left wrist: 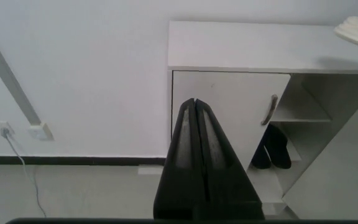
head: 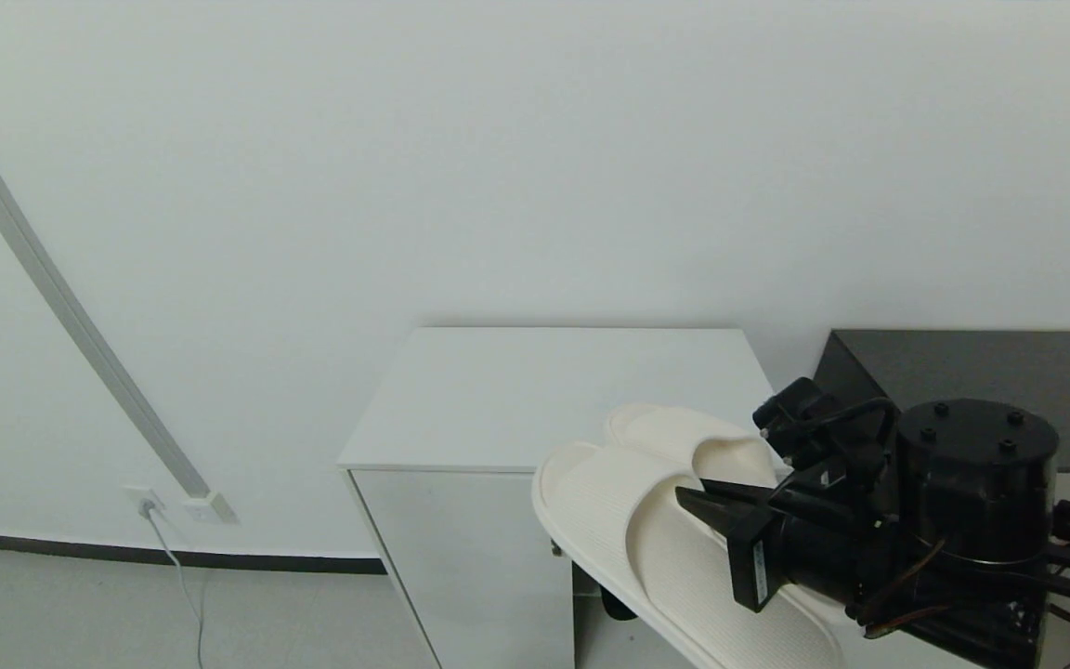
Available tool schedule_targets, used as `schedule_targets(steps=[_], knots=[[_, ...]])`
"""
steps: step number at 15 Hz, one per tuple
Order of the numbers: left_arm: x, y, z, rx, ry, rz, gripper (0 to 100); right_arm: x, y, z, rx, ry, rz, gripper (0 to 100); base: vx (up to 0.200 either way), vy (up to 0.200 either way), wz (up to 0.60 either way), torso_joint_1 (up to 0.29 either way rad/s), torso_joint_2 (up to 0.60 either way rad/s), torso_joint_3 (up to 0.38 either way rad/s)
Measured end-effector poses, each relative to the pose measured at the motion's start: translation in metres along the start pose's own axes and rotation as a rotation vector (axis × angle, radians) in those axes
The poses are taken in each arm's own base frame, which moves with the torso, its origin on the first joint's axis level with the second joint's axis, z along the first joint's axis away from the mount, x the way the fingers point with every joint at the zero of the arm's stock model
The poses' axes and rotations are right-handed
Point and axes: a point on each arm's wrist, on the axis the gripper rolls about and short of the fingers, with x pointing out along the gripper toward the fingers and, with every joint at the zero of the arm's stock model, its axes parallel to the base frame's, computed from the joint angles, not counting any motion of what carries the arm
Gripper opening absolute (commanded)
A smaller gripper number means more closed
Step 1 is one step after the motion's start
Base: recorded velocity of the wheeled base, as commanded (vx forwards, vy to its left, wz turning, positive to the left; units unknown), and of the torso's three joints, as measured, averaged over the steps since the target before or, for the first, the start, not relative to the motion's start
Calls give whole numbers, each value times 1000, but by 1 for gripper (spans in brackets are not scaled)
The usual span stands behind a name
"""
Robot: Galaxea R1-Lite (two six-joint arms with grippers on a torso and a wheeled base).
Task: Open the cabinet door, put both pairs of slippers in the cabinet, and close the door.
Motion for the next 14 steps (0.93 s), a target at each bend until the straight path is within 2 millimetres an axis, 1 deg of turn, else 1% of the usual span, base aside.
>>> schedule_targets(steps=[5, 12, 14], knots=[[0, 0, 0, 0, 0, 0, 0, 1, -2, -2, -1, 4, -2, 0, 0, 0, 0, 0, 0, 0], [0, 0, 0, 0, 0, -1, 0, 3, -2, -5, -2, 14, -3, 0, -200, 0, 0, 0, 4, 2], [0, 0, 0, 0, 0, -1, 0, 3, -2, -5, -2, 14, -6, 0, 0, 0, 0, 0, 0, 0]])
